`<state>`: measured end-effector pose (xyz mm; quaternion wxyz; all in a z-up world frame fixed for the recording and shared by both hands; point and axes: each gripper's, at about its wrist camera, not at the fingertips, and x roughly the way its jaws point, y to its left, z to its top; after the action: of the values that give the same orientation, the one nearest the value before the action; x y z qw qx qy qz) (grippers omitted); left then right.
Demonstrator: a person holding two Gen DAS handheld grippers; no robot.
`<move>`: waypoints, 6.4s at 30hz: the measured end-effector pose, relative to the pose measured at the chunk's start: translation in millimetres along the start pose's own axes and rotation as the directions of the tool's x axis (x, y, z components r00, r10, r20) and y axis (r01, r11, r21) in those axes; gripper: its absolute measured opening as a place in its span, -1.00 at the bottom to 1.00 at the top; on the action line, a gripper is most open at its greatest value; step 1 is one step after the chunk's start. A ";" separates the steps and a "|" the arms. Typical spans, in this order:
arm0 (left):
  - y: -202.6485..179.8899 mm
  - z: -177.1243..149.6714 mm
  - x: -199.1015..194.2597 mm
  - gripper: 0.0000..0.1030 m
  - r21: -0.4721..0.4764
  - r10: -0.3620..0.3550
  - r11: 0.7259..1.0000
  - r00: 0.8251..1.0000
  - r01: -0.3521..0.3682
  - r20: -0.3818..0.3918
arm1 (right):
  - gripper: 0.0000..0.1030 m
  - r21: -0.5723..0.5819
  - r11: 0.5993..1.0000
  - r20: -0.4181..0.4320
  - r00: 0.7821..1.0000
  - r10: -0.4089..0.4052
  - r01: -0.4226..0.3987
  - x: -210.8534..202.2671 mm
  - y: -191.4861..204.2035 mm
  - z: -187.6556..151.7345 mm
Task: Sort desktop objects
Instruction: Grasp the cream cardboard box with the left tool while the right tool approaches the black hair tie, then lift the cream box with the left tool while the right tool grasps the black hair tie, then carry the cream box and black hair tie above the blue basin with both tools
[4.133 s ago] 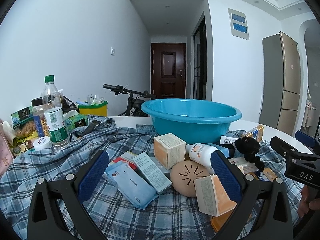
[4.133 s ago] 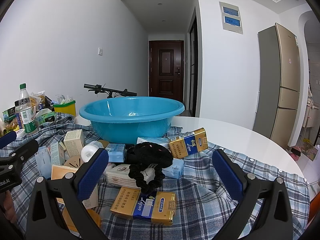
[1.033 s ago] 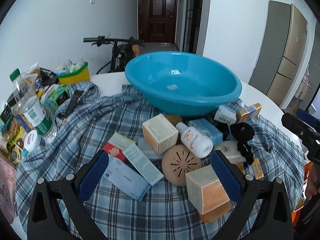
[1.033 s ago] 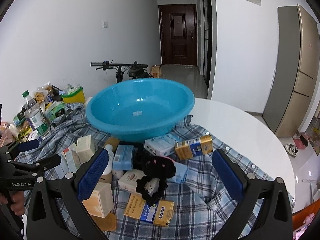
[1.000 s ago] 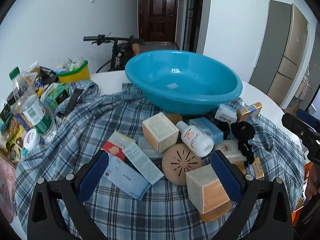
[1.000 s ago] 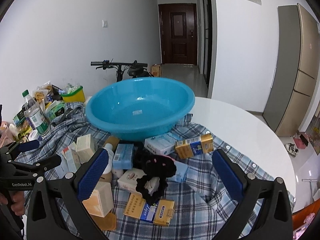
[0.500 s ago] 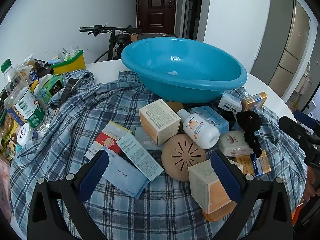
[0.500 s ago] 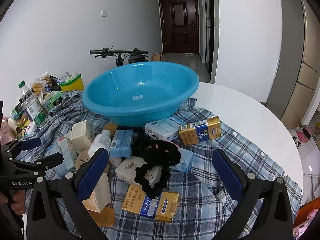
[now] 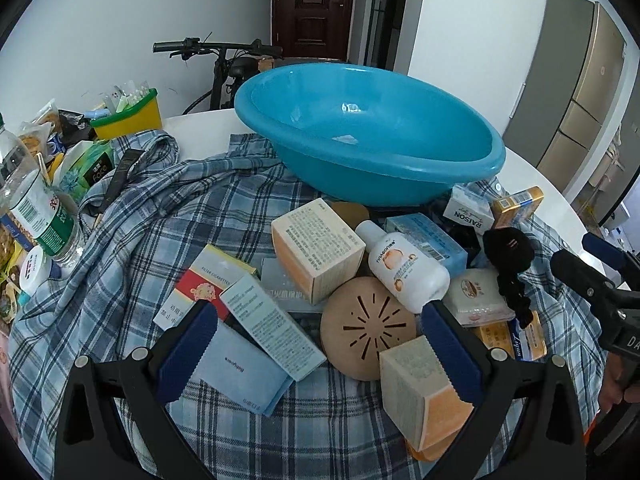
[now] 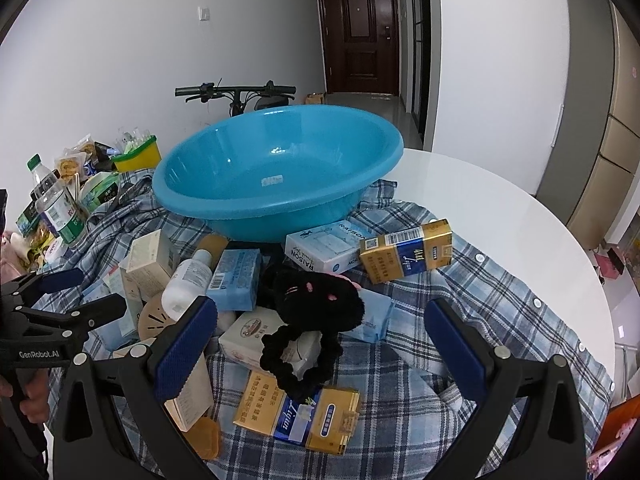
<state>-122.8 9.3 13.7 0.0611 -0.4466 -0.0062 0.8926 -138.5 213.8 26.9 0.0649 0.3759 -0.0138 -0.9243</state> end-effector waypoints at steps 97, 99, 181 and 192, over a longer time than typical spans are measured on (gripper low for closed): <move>15.0 45.0 82.2 0.59 -0.006 0.004 1.000 0.995 -0.005 -0.101 | 1.00 0.044 0.999 -0.121 0.993 0.007 -0.002 54.2 -23.3 -8.0; 16.0 47.2 83.9 0.59 -0.030 0.008 0.999 0.995 -0.011 -0.098 | 1.00 0.044 0.999 -0.125 0.992 0.009 -0.004 55.9 -23.0 -8.4; 5.6 37.9 -35.4 -0.12 -0.001 -0.010 1.000 0.974 0.010 0.228 | -0.16 -0.061 0.998 0.119 0.993 0.021 -0.014 -6.0 5.6 23.8; 1.7 67.0 -78.5 -0.12 -0.002 -0.002 1.000 0.937 0.003 0.351 | -0.15 -0.093 0.996 0.263 0.964 0.028 -0.003 -56.3 13.1 55.3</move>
<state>-129.8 1.5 116.4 0.0597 -0.2805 -0.0186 0.9578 -135.7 206.8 106.5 0.0868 0.2458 0.0171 -0.9653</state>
